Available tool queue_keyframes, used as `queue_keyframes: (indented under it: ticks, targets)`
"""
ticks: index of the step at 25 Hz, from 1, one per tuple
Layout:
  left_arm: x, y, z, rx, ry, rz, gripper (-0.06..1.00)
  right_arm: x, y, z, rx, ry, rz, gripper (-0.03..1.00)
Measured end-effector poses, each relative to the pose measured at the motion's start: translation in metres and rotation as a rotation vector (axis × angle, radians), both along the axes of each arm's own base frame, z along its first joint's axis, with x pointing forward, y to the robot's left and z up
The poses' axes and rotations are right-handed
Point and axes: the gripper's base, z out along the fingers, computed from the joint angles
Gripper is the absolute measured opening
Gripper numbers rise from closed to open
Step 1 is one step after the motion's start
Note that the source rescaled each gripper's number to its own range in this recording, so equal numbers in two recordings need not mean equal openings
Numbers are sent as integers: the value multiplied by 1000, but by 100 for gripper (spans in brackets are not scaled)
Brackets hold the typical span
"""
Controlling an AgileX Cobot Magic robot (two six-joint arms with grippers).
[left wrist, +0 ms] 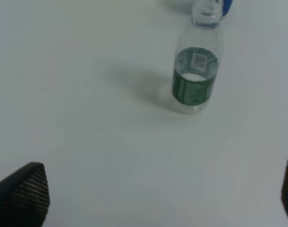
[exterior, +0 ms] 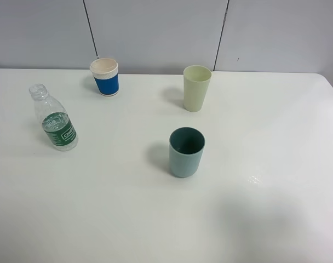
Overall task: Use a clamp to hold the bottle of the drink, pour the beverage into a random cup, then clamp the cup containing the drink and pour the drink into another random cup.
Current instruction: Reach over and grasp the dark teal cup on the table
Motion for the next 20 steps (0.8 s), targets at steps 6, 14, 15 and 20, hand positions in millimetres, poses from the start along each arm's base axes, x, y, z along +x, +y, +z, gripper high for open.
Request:
queue_keyframes:
  ticks: [6,14,15,20]
  targets:
    - [0,1,0,5,0,119,100,0,0,0,0,0,0,100]
    - [0,-2,0,7,0,89,100,0,0,0,0,0,0,100]
    - [0,-2,0,7,0,86,100,0,0,0,0,0,0,100]
    - [0,-2,0,7,0,77,100,0,0,0,0,0,0,100]
